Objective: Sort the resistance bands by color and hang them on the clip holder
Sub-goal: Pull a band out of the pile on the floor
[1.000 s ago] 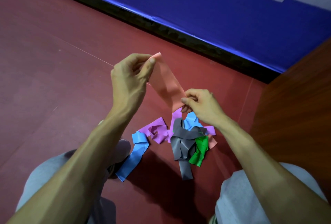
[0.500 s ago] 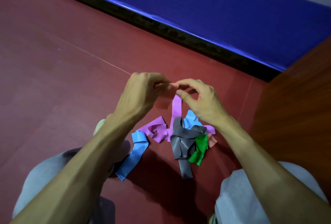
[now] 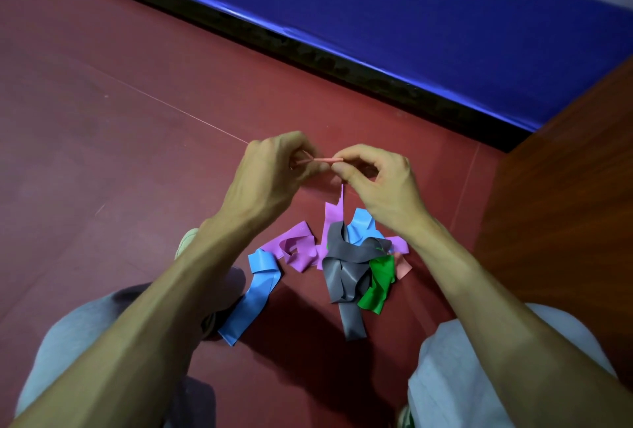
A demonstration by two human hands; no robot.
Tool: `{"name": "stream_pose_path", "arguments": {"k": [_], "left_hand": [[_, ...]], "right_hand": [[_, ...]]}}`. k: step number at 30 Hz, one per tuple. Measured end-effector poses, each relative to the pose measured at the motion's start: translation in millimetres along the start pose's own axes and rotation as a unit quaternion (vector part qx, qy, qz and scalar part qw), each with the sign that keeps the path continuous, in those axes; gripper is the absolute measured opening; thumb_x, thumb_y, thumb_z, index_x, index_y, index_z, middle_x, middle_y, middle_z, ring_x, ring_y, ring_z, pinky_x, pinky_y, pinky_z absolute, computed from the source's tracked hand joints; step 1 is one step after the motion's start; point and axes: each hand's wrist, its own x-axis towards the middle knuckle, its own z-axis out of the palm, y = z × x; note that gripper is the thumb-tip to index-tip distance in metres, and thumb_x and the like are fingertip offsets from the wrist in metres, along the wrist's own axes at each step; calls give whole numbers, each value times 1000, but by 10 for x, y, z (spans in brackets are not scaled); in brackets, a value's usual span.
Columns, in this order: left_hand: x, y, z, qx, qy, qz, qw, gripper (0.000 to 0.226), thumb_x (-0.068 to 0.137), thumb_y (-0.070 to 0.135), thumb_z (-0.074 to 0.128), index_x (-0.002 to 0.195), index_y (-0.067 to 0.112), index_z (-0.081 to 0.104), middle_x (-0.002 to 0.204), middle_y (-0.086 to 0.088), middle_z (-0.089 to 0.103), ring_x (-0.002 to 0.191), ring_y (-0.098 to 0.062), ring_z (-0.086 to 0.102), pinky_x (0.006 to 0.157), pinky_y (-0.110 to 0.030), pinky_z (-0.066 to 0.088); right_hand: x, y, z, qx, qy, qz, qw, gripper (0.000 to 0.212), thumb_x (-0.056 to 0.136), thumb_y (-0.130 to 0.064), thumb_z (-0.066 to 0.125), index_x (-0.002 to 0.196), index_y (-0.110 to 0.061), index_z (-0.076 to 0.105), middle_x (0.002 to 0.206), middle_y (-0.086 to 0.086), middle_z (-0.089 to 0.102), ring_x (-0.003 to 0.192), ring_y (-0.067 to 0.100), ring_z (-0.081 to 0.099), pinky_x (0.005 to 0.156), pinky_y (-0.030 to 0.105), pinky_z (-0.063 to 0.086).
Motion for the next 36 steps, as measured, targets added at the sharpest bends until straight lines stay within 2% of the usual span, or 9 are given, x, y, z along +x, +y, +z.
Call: {"name": "stream_pose_path", "arguments": {"k": [5,8,11,14,18,22,25,30,36], "left_hand": [[-54,64,-25,-154,-8,-31,987,41,80,31,73,116,15,59,66,7,57,58,0,50,58,-13,40],[-159,102,-64,-228,-51,-47,971,23,82,26,70,103,18,66,70,10,60,62,4,52,62,-13,43],[-322,160,-73,-275,-75,-56,957,7,86,24,66,87,17,67,78,10,67,73,-2,59,72,-23,50],[-445,344,-113,-320,-71,-60,943,13,96,18,53,103,7,56,93,3,65,84,-2,61,83,-29,52],[-532,789,-310,-316,-65,0,946,13,101,19,42,113,14,42,104,3,57,84,7,57,77,-15,47],[-588,1232,-558,-284,-67,57,955,5,101,20,41,100,25,42,87,4,50,69,2,47,67,-18,42],[-697,1596,-720,-271,-75,83,956,9,102,23,39,110,19,39,90,8,52,71,7,51,68,-15,42],[-885,2129,-931,-254,-91,83,959,10,101,25,44,103,16,43,81,7,55,72,-9,51,67,-27,41],[-1059,2845,-1225,-349,-85,62,931,9,94,15,58,99,8,60,79,-3,65,63,-9,59,57,-21,49]], "right_hand": [[-59,-55,-37,-11,48,-33,998,13,85,-13,66,86,-26,68,83,-12,65,75,4,61,67,15,45],[-142,-165,-75,44,89,2,995,16,85,-5,66,84,-20,67,76,-16,65,69,-7,59,68,9,44],[-198,-392,-150,72,116,1,991,22,84,-5,66,83,-27,68,77,-17,67,71,-4,62,70,17,50],[-235,-733,-276,59,87,-18,994,19,85,-8,64,86,-26,69,83,-15,69,77,0,63,75,25,53],[-289,-1313,-559,66,92,-37,993,12,88,-3,63,92,-12,70,81,-5,69,73,5,64,69,27,57],[-411,-1922,-907,74,147,-44,985,9,89,-6,64,89,-13,70,81,-4,70,73,5,64,71,34,58],[-556,-2313,-1142,97,147,-24,984,7,89,-10,65,90,-12,71,84,2,69,72,14,65,69,43,60],[-838,-2900,-1538,110,174,-39,978,9,91,-6,62,96,-5,70,85,9,67,66,14,63,56,26,55],[-1143,-3366,-2138,138,199,-30,970,14,92,-3,58,87,-10,68,78,4,66,65,15,64,57,27,55]]}}
